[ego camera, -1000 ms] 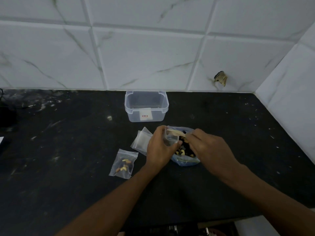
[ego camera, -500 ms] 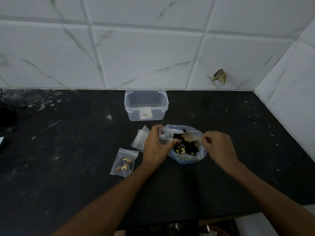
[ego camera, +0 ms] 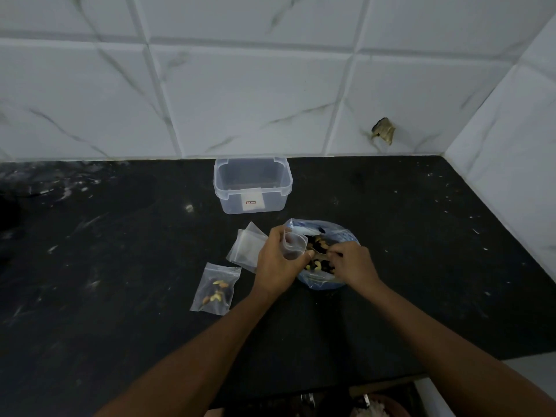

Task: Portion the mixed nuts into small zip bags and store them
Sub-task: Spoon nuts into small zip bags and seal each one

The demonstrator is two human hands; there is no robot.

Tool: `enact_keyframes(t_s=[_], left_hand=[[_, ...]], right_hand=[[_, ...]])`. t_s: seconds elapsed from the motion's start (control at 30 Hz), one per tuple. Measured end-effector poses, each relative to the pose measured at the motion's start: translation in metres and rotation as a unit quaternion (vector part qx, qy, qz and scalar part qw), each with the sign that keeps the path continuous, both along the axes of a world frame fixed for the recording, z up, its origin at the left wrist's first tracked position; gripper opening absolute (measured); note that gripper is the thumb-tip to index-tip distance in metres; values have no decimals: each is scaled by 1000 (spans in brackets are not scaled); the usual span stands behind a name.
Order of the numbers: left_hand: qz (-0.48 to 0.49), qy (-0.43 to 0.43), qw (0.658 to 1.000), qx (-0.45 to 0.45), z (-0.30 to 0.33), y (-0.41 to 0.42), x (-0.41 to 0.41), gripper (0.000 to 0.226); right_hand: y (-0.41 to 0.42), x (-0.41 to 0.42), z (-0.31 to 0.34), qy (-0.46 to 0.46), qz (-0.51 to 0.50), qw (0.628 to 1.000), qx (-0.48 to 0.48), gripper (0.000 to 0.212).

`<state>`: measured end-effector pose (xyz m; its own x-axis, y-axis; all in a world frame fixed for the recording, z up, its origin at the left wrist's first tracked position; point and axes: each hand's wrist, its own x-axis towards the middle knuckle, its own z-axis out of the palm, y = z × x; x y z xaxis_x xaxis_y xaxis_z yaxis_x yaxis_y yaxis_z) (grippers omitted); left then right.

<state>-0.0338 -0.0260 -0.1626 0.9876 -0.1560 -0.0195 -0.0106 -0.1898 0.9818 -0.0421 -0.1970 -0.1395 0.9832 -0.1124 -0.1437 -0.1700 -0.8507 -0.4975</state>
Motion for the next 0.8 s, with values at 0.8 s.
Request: enact_keyframes(t_s=[0.8], left_hand=[[31,-34,989,142,-5,-2,9,63]], right_hand=[[-26,-15,71,12,-66,959,275,18]])
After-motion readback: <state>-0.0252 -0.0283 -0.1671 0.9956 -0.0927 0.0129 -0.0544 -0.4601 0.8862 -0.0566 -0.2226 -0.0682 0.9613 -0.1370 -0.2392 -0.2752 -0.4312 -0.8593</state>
